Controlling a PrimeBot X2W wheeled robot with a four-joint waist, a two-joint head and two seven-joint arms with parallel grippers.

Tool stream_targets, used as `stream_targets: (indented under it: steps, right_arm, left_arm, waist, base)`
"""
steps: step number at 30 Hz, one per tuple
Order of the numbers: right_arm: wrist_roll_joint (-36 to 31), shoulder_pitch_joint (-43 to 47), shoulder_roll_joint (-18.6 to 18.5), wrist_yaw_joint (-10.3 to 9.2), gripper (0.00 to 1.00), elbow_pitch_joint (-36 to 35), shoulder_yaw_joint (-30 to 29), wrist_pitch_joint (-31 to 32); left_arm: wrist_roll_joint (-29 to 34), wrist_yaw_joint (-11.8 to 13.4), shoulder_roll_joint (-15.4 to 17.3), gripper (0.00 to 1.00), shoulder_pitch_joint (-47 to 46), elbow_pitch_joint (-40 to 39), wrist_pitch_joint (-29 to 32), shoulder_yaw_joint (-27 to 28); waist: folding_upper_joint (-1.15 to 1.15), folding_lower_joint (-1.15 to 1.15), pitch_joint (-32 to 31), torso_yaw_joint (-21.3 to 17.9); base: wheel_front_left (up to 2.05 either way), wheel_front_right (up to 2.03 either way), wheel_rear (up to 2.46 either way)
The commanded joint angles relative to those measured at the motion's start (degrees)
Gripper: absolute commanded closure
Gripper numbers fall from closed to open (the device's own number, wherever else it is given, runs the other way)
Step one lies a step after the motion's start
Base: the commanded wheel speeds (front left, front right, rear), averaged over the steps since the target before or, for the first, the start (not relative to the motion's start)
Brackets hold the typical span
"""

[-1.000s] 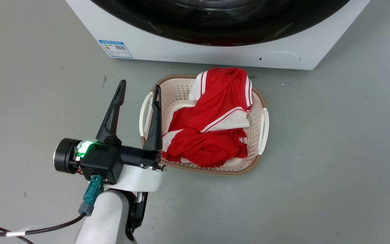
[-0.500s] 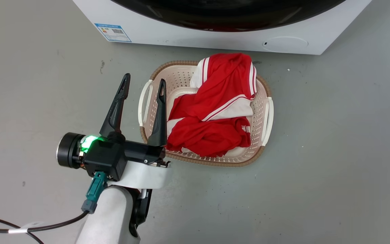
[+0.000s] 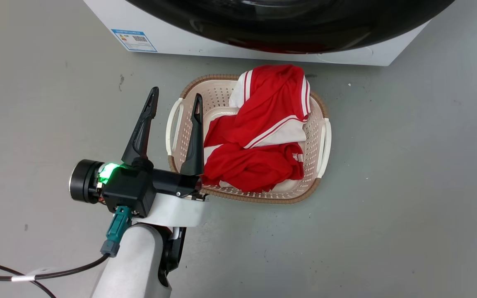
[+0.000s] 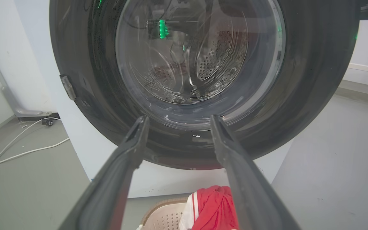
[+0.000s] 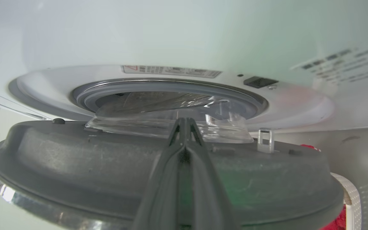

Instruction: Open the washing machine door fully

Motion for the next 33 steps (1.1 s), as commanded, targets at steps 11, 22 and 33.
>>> stream_targets:
  steps: [11,22,33]
  right_arm:
    - [2.6,7.8,0.9,0.12,1.00,-5.2,0.0,7.4]
    - [5.4,18.3,3.4,0.09,1.00,-10.6,0.3,11.6]
    - [7.5,30.0,7.4,0.09,1.00,-15.3,1.6,13.9]
  left_arm:
    - [0.1,-0.3,0.0,0.00,0.7,1.2,-0.1,0.6]
    - [0.1,-1.1,0.0,0.00,4.0,3.2,-0.1,1.1]
    - [-0.3,-1.9,0.0,0.00,9.5,5.1,-0.1,2.1]
  waist:
    - [0.00,0.00,-3.6,-0.8]
    - [0.00,0.00,-11.3,-1.2]
    - [0.00,0.00,-19.6,-1.2]
  base:
    - [0.00,0.00,0.00]
    - [0.00,0.00,0.00]
    - [0.00,0.00,0.00]
